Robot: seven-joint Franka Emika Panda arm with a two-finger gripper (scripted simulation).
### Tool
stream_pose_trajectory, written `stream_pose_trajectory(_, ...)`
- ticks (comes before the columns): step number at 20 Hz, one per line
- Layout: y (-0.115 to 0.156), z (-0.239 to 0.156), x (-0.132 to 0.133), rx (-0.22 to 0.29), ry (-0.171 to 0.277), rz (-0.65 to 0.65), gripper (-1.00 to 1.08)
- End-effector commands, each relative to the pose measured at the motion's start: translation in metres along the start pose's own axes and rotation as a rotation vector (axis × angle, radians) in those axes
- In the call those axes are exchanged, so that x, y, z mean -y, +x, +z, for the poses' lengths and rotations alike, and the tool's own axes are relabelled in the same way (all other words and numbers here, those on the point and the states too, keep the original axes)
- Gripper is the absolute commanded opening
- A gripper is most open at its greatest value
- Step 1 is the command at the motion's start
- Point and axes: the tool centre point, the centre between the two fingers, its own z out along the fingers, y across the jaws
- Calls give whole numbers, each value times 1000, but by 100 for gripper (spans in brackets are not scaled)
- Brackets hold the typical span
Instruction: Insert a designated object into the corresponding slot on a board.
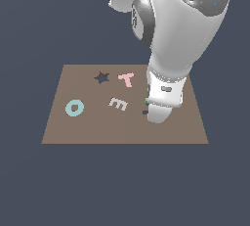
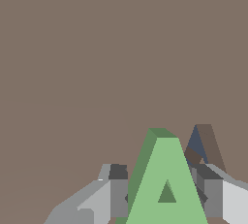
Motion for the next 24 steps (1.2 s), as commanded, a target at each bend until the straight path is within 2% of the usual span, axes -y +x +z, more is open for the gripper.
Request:
stream_pose_trajectory(1,0,-1,-12,0,0,5,-100)
stream_pose_trajectory(9,0,-2,-32,0,-1,15,-100)
stream_pose_trajectory(21,0,8,-34,0,0,16,-100)
stream_pose_trajectory(22,0,8,-34,0,0,16,100)
stream_pose_trajectory(24,0,8,-34,0,0,16,100)
